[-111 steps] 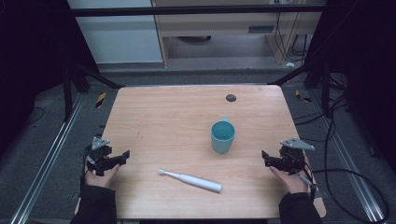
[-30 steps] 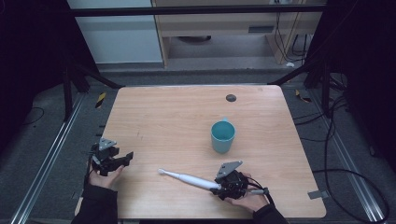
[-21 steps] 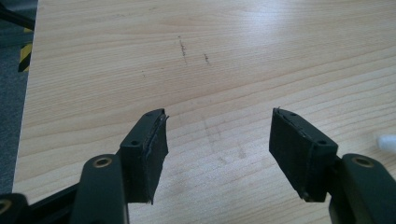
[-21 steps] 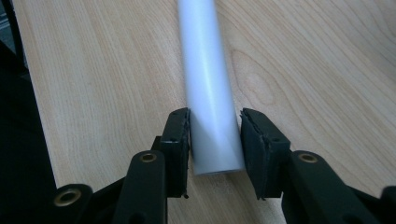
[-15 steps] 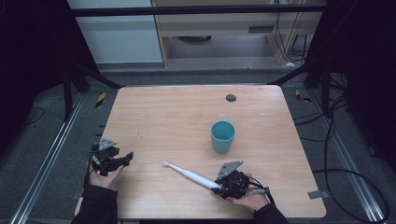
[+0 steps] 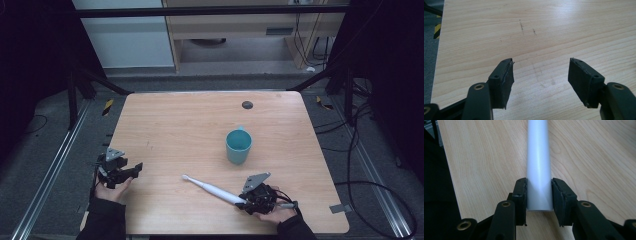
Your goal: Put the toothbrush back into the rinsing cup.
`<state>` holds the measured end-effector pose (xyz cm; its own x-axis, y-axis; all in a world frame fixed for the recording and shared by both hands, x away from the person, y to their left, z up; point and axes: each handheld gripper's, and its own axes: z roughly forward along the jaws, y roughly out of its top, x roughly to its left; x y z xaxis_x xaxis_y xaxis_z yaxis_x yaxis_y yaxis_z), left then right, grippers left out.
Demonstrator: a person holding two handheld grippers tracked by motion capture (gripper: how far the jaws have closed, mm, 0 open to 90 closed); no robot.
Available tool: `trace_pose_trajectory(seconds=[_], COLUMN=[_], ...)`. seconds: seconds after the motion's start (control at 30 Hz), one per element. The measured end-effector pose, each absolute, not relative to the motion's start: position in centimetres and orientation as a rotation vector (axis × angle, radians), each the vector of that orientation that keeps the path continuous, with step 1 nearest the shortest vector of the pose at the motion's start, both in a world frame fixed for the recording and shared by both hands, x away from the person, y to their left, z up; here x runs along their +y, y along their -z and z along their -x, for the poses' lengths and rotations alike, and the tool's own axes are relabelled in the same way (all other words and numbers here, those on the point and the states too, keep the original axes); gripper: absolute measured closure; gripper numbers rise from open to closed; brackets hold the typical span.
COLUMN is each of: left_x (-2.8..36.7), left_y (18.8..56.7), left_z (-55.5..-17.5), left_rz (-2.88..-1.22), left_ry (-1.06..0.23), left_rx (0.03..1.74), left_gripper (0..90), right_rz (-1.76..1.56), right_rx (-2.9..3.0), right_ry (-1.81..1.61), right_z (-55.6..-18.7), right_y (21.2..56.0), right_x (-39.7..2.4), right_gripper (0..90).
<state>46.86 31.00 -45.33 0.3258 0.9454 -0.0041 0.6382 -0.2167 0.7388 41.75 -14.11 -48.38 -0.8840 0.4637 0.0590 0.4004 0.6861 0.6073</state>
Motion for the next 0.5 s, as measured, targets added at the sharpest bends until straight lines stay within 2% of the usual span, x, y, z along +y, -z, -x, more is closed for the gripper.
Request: trace_pose_trajectory(seconds=[0.4,0.5], left_x=[31.0,31.0], left_y=[45.4,45.4], left_z=[-46.9,-46.9], left_rz=[-1.948,-1.952], left_ry=[-0.607,-0.607], left_rx=[1.393,1.392], left_gripper=[36.4,36.3], right_rz=[-0.731,-0.738], right_rx=[2.791,2.786], right_ry=[-0.948,-0.961], right_z=[-41.7,-41.6], right_y=[48.4,48.3], right_x=[-15.4,-15.4], right_gripper=[65.1,60.6])
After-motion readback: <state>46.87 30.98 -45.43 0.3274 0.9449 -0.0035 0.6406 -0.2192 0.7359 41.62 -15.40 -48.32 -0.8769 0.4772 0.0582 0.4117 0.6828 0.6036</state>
